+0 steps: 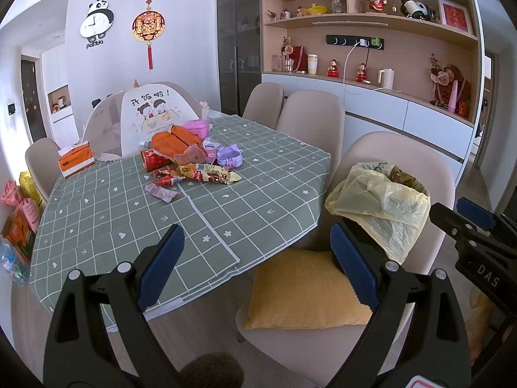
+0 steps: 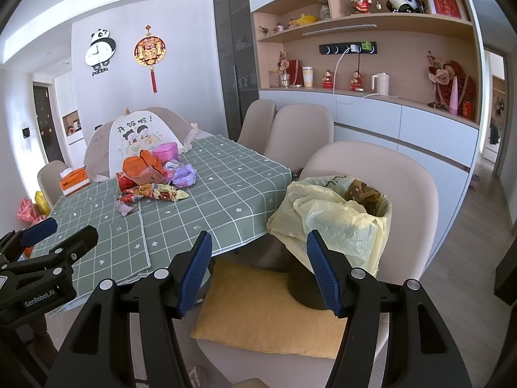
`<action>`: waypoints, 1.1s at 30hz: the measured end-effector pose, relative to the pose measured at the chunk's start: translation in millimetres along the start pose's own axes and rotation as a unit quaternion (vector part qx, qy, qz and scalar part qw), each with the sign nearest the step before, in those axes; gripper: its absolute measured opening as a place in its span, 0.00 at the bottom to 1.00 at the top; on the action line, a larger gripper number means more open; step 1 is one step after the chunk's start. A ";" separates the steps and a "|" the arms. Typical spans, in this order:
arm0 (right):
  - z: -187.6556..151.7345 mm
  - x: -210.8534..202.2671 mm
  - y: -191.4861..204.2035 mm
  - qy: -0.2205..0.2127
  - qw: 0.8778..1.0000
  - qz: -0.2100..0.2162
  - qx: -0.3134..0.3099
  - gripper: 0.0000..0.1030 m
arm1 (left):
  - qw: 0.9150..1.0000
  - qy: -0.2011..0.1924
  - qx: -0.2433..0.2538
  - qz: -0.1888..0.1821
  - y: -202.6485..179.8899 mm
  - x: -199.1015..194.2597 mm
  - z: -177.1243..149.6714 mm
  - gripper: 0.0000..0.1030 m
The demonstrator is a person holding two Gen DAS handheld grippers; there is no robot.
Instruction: Collect trash
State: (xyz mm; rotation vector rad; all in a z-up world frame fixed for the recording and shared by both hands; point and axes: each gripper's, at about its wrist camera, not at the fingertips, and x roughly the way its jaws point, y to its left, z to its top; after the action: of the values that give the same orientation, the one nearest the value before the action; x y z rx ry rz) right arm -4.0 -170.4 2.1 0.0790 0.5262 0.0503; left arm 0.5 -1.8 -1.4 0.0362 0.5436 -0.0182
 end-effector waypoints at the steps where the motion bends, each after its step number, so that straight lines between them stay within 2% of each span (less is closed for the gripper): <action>1: -0.8 0.4 1.0 0.000 1.000 0.001 0.001 0.56 | 1.000 0.001 -0.001 0.000 0.7 1.2 -0.8 0.85; 8: -3.4 12.4 2.3 0.005 1.000 0.000 0.007 0.56 | 1.000 0.007 -0.007 0.004 9.6 12.7 -1.2 0.85; 14: 10.9 37.1 8.5 0.014 1.000 0.003 0.007 0.56 | 1.000 0.008 -0.013 0.011 32.2 33.7 7.6 0.85; 18: 21.4 64.0 28.8 0.023 1.000 0.014 -0.011 0.56 | 0.999 0.011 -0.033 0.015 66.9 61.7 21.0 0.85; 22: 32.2 96.4 55.3 0.032 0.999 0.020 -0.029 0.56 | 0.998 0.010 -0.063 0.025 122.7 100.1 41.5 0.85; 27: 44.6 139.2 81.4 0.041 0.999 0.027 -0.014 0.56 | 0.995 0.017 -0.097 -0.003 186.9 153.9 61.5 0.87; 30: 52.0 165.3 98.1 0.056 0.998 0.008 -0.013 0.56 | 0.995 0.035 -0.095 -0.009 211.6 192.5 74.0 0.89; 33: 55.8 180.3 111.7 0.069 0.997 -0.007 -0.019 0.56 | 0.991 0.060 -0.118 -0.026 237.3 232.2 86.1 0.89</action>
State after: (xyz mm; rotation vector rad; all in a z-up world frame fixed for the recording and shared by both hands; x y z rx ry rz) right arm 176.8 -50.4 -30.0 0.0345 0.6630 0.0523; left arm 250.0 230.1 -40.9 -0.2089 0.6637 -0.0016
